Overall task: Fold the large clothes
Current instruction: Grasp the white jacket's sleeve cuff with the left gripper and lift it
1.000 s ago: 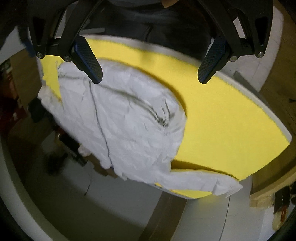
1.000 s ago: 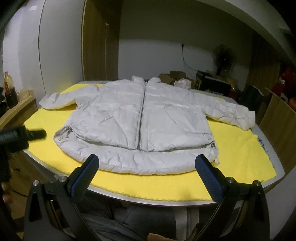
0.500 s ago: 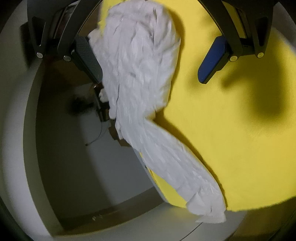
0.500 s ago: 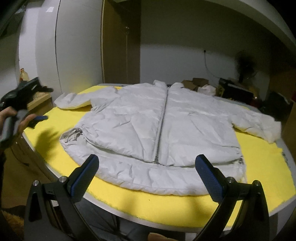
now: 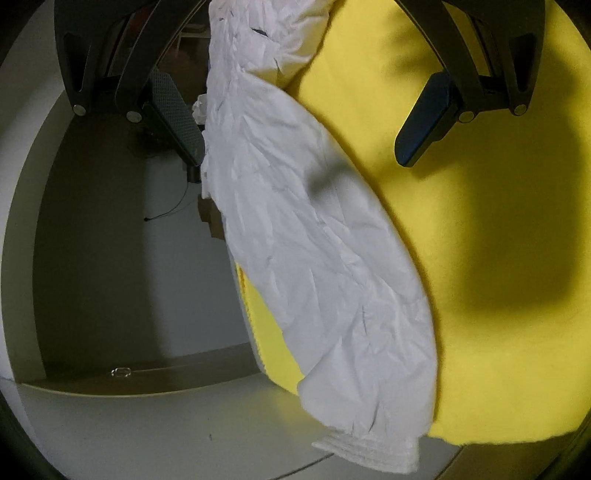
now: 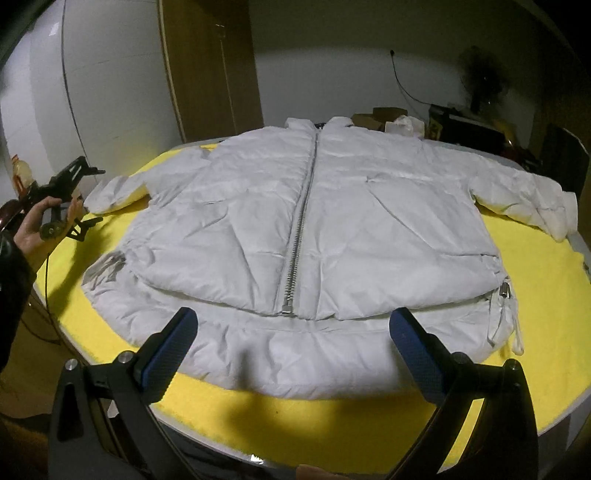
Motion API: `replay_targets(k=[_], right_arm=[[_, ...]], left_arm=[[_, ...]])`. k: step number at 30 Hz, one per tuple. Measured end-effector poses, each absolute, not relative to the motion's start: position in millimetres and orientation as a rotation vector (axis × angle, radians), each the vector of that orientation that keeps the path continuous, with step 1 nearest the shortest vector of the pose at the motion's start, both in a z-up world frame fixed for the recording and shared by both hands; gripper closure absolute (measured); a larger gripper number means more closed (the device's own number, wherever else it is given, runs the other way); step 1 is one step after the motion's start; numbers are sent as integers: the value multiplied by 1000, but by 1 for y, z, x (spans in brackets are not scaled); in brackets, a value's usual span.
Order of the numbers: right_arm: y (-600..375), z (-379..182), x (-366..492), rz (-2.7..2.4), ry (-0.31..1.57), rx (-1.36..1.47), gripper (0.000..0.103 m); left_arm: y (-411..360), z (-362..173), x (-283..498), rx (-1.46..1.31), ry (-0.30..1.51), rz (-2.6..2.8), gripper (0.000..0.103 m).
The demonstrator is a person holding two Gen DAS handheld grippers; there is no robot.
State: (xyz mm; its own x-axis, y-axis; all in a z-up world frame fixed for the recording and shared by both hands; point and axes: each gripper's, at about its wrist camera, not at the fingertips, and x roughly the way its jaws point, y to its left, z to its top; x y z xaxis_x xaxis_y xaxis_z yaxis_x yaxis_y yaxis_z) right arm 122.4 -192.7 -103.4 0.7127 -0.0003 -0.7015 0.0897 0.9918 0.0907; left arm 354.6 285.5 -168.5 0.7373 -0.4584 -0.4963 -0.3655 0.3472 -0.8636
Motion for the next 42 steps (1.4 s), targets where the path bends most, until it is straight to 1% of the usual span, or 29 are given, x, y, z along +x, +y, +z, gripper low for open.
replay_targets(k=[6, 11, 23, 29, 32, 35, 36, 37, 38, 39, 40, 42], right_arm=[[-194, -110, 133, -38, 807, 144, 0], [-192, -111, 136, -32, 811, 135, 0], [-193, -115, 136, -52, 829, 144, 0], [-186, -112, 133, -52, 821, 127, 0], [-185, -112, 131, -61, 821, 132, 0], [-185, -112, 130, -66, 821, 146, 0], [-185, -112, 130, -63, 819, 151, 0], [-185, -111, 129, -58, 815, 155, 0], [-185, -110, 129, -43, 809, 161, 0], [-185, -110, 130, -28, 808, 166, 0], [-184, -111, 132, -10, 809, 168, 0], [-185, -113, 135, 31, 812, 178, 0]], left_arm=[[286, -179, 381, -1234, 788, -73, 0], [294, -179, 396, -1237, 744, -96, 0], [319, -178, 380, -1241, 709, -49, 0], [345, -182, 393, -1308, 677, -66, 2], [349, -181, 401, -1292, 687, -67, 2], [350, -180, 405, -1265, 670, -82, 14], [352, -181, 405, -1259, 664, -81, 28], [353, -181, 404, -1243, 658, -65, 58], [354, -180, 404, -1209, 671, -34, 74], [354, -181, 404, -1189, 680, -14, 94], [356, -179, 405, -1165, 678, -14, 93], [354, -172, 406, -1109, 674, -25, 95]])
